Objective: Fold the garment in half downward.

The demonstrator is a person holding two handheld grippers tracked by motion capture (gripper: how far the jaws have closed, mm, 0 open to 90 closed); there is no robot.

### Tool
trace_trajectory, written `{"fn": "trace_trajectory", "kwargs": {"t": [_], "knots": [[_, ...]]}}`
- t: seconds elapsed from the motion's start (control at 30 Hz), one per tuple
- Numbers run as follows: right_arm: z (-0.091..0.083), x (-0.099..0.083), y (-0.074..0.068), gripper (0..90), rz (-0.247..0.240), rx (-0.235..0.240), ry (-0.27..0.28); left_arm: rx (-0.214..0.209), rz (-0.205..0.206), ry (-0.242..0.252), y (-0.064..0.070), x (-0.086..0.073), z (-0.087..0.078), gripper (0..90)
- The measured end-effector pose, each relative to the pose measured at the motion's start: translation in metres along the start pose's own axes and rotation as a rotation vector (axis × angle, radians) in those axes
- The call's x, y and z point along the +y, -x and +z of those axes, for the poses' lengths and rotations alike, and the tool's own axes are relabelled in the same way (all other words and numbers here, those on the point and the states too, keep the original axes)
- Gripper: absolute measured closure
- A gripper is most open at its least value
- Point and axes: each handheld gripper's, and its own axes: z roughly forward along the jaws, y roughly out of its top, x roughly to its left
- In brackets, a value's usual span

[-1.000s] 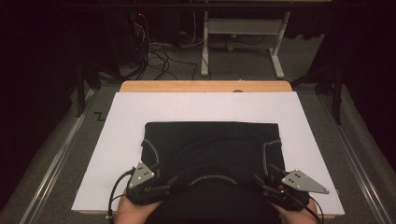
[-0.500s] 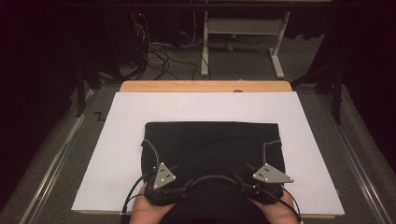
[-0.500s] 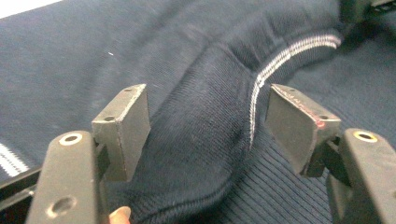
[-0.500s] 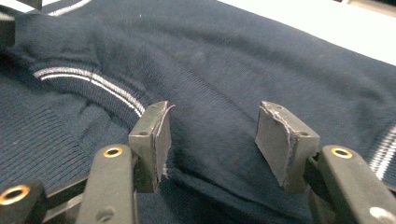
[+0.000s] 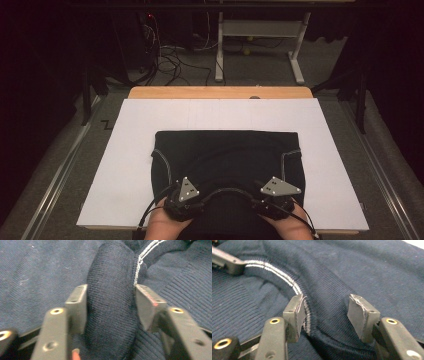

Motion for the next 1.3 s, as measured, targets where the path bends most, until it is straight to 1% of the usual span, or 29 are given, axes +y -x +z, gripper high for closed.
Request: {"fn": "trace_trajectory", "kwargs": {"t": [0.03,0.1,0.17,0.23,0.27,0.33,0.4,0.5,0.6,0.7,0.8,0.87,0.97,1.07,1.1,1.23,1.3], "knots": [[0.000,0.000,-0.001,52.9,-0.008,0.004,-0.002,-0.005,-0.008,0.006,-0.001,-0.001,-0.001,51.4],[0.000,0.000,-0.003,55.3,-0.021,0.009,-0.009,-0.012,-0.009,0.016,-0.003,-0.002,-0.003,57.7],[0.000,-0.001,-0.005,59.2,-0.027,0.007,-0.015,-0.028,-0.021,0.025,-0.004,-0.003,-0.006,60.6],[0.000,-0.001,-0.006,66.0,-0.040,0.008,-0.022,-0.039,-0.029,0.039,-0.004,-0.003,-0.010,60.8],[0.000,-0.001,-0.007,71.8,-0.047,0.007,-0.026,-0.044,-0.027,0.043,-0.004,-0.003,-0.012,60.8],[-0.001,-0.002,-0.008,78.8,-0.056,0.011,-0.022,-0.053,-0.026,0.053,-0.003,-0.004,-0.015,60.8],[-0.003,-0.001,-0.008,81.4,-0.060,0.014,-0.015,-0.065,-0.028,0.063,-0.003,-0.004,-0.019,60.8],[-0.011,0.000,-0.010,81.5,-0.062,0.029,0.018,-0.075,-0.031,0.088,-0.001,-0.003,-0.028,60.8],[-0.023,0.001,-0.013,81.4,-0.070,0.035,0.054,-0.086,-0.024,0.105,0.001,-0.003,-0.035,60.6],[-0.036,0.002,-0.017,81.2,-0.070,0.039,0.090,-0.095,-0.020,0.115,0.004,-0.004,-0.041,60.4],[-0.046,0.001,-0.021,81.2,-0.071,0.043,0.112,-0.097,-0.014,0.110,0.007,-0.007,-0.044,60.2],[-0.050,0.000,-0.024,81.2,-0.085,0.045,0.117,-0.099,-0.010,0.103,0.008,-0.008,-0.044,59.8],[-0.055,-0.002,-0.026,81.1,-0.087,0.050,0.121,-0.101,-0.017,0.103,0.009,-0.010,-0.046,59.0],[-0.060,-0.005,-0.026,81.0,-0.078,0.054,0.126,-0.104,-0.016,0.102,0.011,-0.012,-0.047,58.6],[-0.061,-0.006,-0.026,80.9,-0.075,0.055,0.121,-0.105,-0.022,0.103,0.011,-0.013,-0.047,58.6],[-0.063,-0.011,-0.027,80.4,-0.067,0.061,0.107,-0.135,-0.044,0.105,0.013,-0.019,-0.052,58.7],[-0.064,-0.012,-0.027,79.5,-0.066,0.069,0.102,-0.131,-0.038,0.111,0.014,-0.020,-0.054,58.7]]}}
